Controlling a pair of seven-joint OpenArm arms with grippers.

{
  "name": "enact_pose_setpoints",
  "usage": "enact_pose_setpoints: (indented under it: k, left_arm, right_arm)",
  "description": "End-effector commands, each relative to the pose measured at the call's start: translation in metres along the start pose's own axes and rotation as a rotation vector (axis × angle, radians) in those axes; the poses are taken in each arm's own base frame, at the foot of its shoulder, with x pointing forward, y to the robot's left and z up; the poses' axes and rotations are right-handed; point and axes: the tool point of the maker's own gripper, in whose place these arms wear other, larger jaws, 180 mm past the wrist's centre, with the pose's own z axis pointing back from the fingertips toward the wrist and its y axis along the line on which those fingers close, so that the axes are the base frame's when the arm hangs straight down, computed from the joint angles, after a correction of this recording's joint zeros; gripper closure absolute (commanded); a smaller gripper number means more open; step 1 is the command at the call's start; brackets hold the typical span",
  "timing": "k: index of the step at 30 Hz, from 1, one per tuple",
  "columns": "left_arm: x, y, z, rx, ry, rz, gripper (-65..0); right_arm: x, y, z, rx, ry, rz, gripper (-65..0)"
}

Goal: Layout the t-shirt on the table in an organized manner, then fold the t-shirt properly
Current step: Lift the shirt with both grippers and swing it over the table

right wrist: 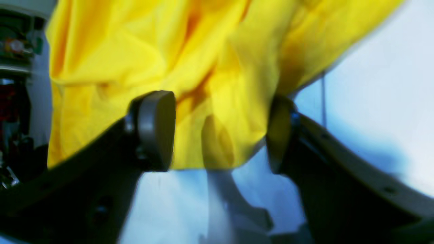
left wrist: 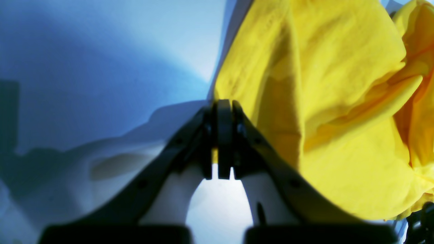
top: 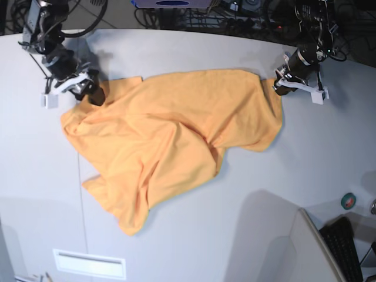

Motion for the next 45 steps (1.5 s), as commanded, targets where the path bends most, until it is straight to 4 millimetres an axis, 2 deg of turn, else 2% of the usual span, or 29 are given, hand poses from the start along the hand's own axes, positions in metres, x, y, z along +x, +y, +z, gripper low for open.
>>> enact_pose_setpoints:
  k: [1, 3, 4, 7, 10, 12, 17, 21, 24, 26, 31, 36, 40, 43, 45]
  left_arm:
    - [-0.008, 0.009, 0.003, 0.033, 0.041, -0.011, 0.0]
    - [-0.007, 0.009, 0.003, 0.033, 0.040, -0.012, 0.0]
    - [-0.007, 0.009, 0.004, 0.033, 0.038, -0.015, 0.0]
    - [0.000, 0.004, 0.010, 0.023, 0.016, -0.041, 0.0]
    - [0.023, -0.011, 0.024, -0.005, -0.045, -0.105, 0.0]
    - [0.040, -0.024, 0.033, -0.031, -0.089, -0.150, 0.0]
    - [0.075, -0.057, 0.053, -0.091, -0.183, -0.250, 0.0]
    - [0.098, -0.081, 0.061, -0.138, -0.253, -0.278, 0.0]
    - [0.117, -0.100, 0.059, -0.169, -0.275, -0.288, 0.0]
    - [0.131, -0.118, 0.056, -0.198, -0.272, -0.297, 0.0]
    - [0.172, -0.159, 0.047, -0.266, -0.297, -0.290, 0.0]
    - [0.203, -0.212, 0.014, -0.331, -0.267, -0.272, 0.0]
    - [0.229, -0.262, -0.011, -0.353, -0.223, -0.270, 0.0]
    - [0.253, -0.308, -0.019, -0.398, -0.258, -0.283, 0.0]
    - [0.275, -0.333, -0.020, -0.410, -0.322, -0.300, 0.0]
  right_arm:
    - [-0.023, -0.013, 0.005, -0.056, 0.103, 0.014, -25.4]
    - [-0.018, -0.018, 0.008, -0.065, 0.101, 0.028, -5.1]
    - [-0.016, -0.020, 0.009, -0.068, 0.101, 0.034, 0.0]
    - [-0.006, -0.018, 0.011, -0.069, 0.085, 0.060, 0.0]
    - [0.012, -0.013, 0.025, -0.078, 0.043, 0.137, 0.0]
    - [0.029, -0.004, 0.036, -0.081, 0.010, 0.207, 0.0]
    - [0.053, 0.017, 0.061, -0.100, 0.019, 0.362, 0.0]
    - [0.076, 0.036, 0.072, -0.106, -0.002, 0.459, 0.0]
    - [0.099, 0.047, 0.073, -0.110, -0.026, 0.522, 0.0]
    - [0.121, 0.046, 0.071, -0.124, -0.031, 0.568, 0.0]
    - [0.189, 0.029, 0.057, -0.205, -0.087, 0.530, 0.0]
    - [0.262, 0.013, 0.044, -0.222, -0.138, 0.505, 0.0]
    - [0.322, 0.004, 0.039, -0.222, -0.182, 0.448, 0.0]
    - [0.364, 0.003, 0.041, -0.213, -0.220, 0.400, 0.0]
    - [0.396, 0.015, 0.041, -0.191, -0.260, 0.396, 0.0]
